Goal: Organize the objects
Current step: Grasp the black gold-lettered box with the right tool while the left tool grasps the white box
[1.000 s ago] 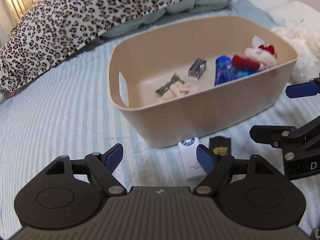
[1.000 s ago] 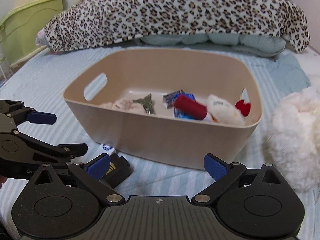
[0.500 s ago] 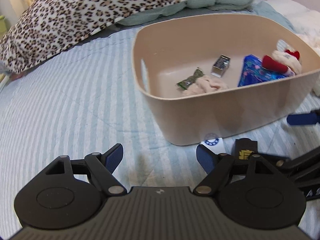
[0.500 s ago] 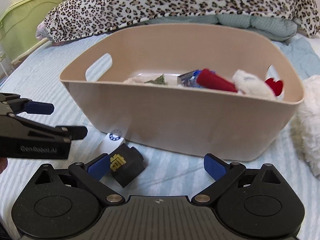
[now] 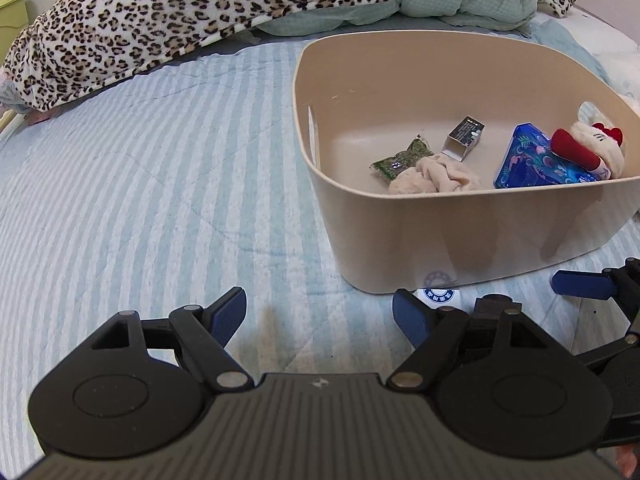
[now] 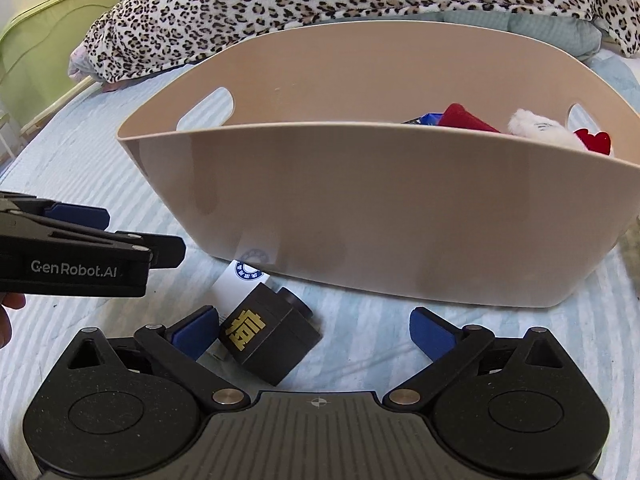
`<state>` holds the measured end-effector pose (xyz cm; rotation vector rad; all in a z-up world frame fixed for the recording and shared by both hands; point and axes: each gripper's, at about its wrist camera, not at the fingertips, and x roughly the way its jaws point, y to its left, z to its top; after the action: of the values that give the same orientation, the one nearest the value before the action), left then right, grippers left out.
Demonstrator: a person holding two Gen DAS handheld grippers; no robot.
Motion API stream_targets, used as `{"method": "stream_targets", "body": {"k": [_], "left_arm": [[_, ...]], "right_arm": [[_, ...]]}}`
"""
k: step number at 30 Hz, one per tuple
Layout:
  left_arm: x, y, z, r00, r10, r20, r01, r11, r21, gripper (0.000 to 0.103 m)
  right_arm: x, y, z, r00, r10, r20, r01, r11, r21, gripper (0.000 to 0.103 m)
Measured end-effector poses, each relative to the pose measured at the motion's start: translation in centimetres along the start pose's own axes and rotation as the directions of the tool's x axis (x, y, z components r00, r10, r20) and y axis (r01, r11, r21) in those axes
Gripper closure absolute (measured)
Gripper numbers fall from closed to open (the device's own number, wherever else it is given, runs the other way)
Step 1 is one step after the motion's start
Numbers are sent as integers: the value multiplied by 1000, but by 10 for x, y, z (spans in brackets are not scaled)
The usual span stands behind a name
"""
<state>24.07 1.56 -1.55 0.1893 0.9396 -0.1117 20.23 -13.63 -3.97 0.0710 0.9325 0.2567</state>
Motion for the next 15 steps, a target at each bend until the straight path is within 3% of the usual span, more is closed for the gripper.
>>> {"method": "stream_targets", "body": {"k": [8,12,15], "left_arm": [[3,0,-1,1000,10,-10,-10,1000,11,22],[3,5,-1,1000,13,1,-13,1000,-4,22],[4,8,-1,1000,13,4,-13,1000,-17,22]], "right_arm": [[-9,-6,3,996,-87,14,87,996,2,0],[-1,-9,3,999,24,-23,-22,997,80,0],[5,0,2,999,51,-18,-50,997,60,0]]}}
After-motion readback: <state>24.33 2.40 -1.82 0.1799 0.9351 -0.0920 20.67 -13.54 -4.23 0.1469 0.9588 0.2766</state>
